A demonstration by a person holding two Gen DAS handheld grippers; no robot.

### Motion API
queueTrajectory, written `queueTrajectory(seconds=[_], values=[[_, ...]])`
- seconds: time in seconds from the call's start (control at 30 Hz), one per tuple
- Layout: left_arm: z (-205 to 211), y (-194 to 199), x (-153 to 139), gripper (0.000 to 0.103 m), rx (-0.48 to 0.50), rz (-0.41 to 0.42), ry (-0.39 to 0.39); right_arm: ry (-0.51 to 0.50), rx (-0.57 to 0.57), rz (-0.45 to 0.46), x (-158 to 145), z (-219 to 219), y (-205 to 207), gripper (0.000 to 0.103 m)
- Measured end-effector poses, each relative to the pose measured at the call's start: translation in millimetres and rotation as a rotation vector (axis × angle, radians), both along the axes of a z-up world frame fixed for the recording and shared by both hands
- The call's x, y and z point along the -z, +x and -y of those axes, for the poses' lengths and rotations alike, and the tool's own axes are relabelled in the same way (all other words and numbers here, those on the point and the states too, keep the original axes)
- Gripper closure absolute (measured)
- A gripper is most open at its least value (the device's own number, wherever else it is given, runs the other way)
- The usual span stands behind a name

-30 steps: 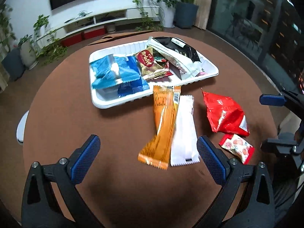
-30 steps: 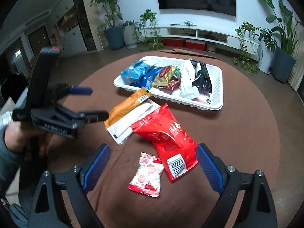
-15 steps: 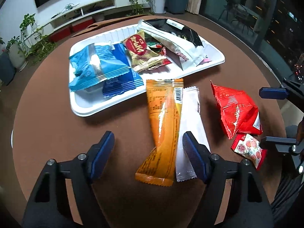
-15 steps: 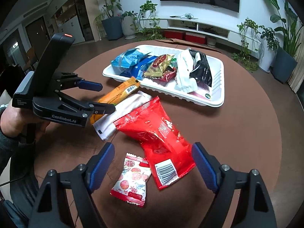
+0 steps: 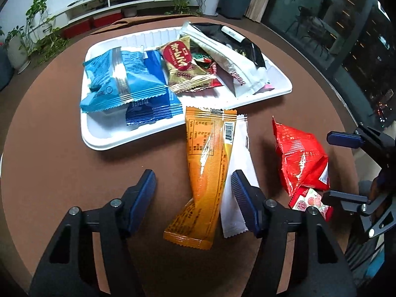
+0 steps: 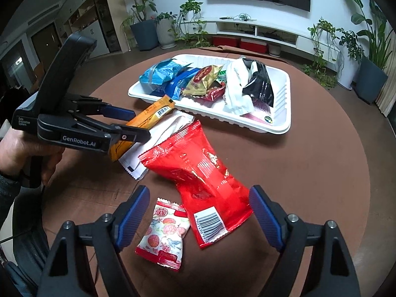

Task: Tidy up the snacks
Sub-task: 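Grasp the orange bar with the left tool while the right tool grasps the red bag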

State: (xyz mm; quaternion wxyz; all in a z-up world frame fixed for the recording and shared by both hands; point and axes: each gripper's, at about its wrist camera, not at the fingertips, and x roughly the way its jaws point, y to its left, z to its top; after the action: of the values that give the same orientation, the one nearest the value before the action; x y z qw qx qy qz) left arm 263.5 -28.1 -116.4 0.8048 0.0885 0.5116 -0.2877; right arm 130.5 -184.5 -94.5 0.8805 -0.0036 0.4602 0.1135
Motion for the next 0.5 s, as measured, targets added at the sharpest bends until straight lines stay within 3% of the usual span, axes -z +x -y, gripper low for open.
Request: queueTrajectory(seconds=[0.2,0.33,0.5], values=[[1,1,-3,0.058,0.009,0.004,0.007,-0.022,-0.015,-0.006,1,-1,5,0.018],[-3,1,-7,0.058,-0.001,0.011,0.004,-0.048,-0.038,-0.013,2,-1,12,0.02],[0,-1,0,0.058,0.005,-0.002,0.071,-0.076,-0.076,-0.032,5,-5,20,0.02]])
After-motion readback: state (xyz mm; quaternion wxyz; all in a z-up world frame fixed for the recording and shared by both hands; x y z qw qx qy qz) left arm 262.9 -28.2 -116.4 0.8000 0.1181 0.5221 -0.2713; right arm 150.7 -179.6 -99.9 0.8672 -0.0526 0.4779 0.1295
